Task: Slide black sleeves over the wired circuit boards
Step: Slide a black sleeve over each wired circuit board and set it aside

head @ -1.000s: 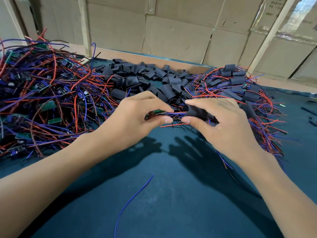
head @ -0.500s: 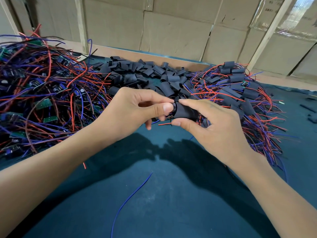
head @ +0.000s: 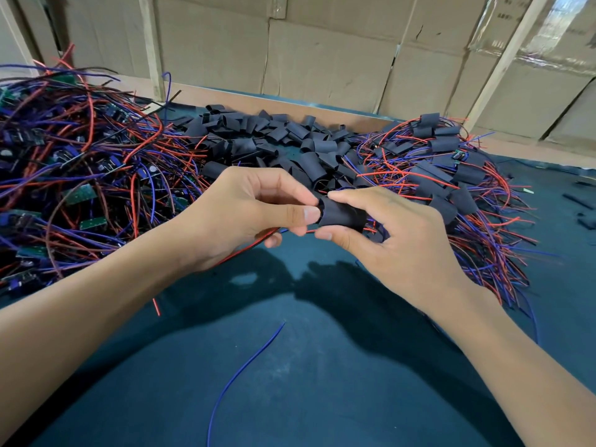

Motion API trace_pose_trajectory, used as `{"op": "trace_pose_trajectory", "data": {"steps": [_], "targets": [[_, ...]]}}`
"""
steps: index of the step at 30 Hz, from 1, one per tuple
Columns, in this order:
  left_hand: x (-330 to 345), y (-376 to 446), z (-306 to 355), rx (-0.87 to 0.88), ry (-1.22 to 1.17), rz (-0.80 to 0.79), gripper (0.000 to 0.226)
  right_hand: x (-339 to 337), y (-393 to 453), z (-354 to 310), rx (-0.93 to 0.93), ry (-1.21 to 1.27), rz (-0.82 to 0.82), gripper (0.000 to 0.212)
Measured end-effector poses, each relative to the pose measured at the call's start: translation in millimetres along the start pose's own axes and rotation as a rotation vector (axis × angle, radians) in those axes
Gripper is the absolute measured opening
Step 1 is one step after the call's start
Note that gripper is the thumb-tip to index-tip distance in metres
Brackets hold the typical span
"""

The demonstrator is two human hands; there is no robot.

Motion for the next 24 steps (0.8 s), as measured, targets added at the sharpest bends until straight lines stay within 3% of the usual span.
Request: {"op": "trace_pose_trajectory", "data": {"steps": [5, 8, 10, 12, 13, 15, 16, 18, 21, 24], "targets": [[-1, -1, 0, -0.055, 0.026, -0.021, 0.024, 3, -1, -2, -0.083, -0.019, 0.012, 0.038], [-10, 2, 8, -0.016, 0.048, 0.052, 0.009, -5, 4, 5, -0.079, -0.049, 0.085, 0.031], [-24, 4, 14, 0.128, 0.388, 0.207, 0.003, -16, 9, 16, -0.004, -0.077, 0.151, 0.028], [-39, 5, 16, 0.240, 1.000, 0.326, 0.010, -29, 12, 30, 0.068, -0.143, 0.244, 0.029], [-46, 5, 15, 0.198, 1.256, 0.339, 0.024, -34, 13, 37, 0.092, -0.185, 0.287, 0.029], [-60, 6, 11, -0.061, 1.548, 0.363, 0.053, -43, 15, 50, 0.133, -0.262, 0.333, 0.031], [-63, 7, 9, -0.180, 1.637, 0.373, 0.060, -46, 16, 57, 0.150, -0.302, 0.326, 0.031], [-66, 8, 6, -0.281, 1.753, 0.360, 0.052, -48, 16, 69, 0.195, -0.401, 0.240, 0.031], [-65, 9, 9, -0.284, 1.769, 0.327, 0.022, -44, 15, 83, 0.365, -0.515, 0.010, 0.034], [-63, 9, 12, -0.277, 1.757, 0.327, 0.010, -39, 14, 85, 0.543, -0.526, -0.116, 0.036]]}}
Point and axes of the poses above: each hand's wrist, its own y-axis towards the middle knuckle, its own x-axis out of the palm, z = x × y, the point moved 1 cm from there along y, towards the middle knuckle, and after that the axes turned 12 degrees about -y, right-handed, at the moved point
